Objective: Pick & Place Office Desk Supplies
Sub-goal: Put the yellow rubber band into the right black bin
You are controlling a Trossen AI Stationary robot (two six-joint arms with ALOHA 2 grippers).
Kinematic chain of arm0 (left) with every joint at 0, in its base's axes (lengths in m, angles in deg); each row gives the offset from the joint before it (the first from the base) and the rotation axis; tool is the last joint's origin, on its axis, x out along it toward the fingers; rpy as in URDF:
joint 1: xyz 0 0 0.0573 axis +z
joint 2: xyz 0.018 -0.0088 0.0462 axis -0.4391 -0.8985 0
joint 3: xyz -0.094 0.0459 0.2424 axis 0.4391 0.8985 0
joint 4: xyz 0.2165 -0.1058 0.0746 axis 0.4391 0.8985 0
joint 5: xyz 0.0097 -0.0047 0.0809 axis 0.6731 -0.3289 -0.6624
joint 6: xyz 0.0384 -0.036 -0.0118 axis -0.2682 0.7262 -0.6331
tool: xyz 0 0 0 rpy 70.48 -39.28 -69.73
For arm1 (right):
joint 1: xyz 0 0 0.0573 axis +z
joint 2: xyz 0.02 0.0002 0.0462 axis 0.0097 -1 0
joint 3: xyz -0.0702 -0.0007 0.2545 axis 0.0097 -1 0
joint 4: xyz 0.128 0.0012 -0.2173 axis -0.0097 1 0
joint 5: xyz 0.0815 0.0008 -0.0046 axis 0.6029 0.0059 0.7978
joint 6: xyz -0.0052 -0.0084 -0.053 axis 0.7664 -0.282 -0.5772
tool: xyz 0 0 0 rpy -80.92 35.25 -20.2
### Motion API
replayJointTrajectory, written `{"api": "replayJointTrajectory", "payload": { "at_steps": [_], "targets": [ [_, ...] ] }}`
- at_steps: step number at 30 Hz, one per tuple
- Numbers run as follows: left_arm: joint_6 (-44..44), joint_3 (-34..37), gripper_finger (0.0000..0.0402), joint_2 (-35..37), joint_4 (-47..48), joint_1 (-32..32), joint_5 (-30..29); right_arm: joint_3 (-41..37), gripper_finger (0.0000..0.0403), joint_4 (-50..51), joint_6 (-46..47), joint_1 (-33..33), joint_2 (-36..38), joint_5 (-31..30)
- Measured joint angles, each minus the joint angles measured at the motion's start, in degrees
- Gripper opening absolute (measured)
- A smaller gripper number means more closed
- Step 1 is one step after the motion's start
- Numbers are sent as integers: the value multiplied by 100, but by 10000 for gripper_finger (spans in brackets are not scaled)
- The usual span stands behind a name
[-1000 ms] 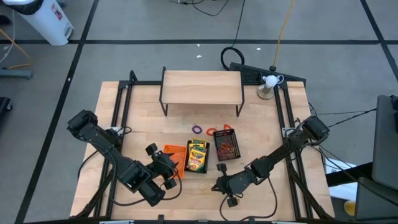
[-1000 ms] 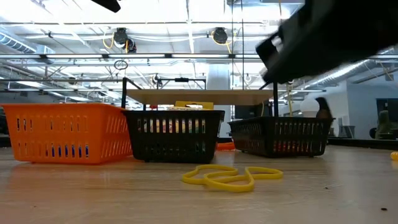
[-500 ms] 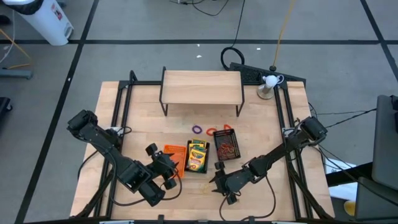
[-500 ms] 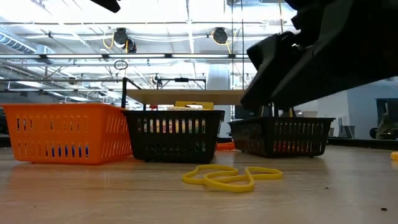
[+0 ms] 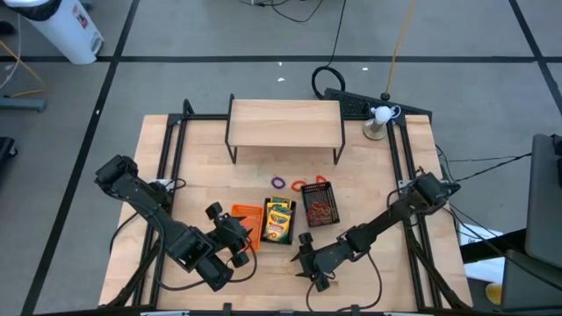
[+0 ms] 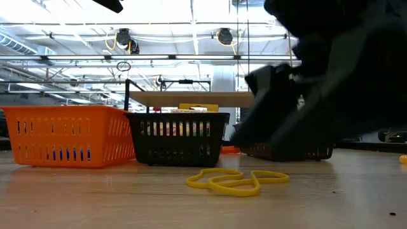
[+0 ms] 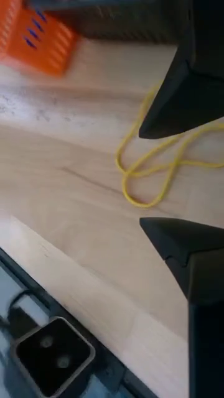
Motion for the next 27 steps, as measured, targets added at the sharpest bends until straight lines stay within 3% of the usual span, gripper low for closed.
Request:
{"api": "replayJointTrajectory", "payload": {
  "at_steps": [12, 16, 22, 27],
  "targets": [
    [1, 0, 184, 0, 1, 0, 2, 11, 187, 21, 465, -70, -399, 16],
    [1, 0, 184, 0, -1, 0, 2, 15, 135, 139, 553, -132, -417, -6],
    [-28, 0, 184, 0, -59, 0, 2, 13, 18, 8, 808, -188, -432, -19],
    [-79, 0, 184, 0, -130, 0, 2, -14, 8, -463, 826, -142, -376, -284]
  ]
}}
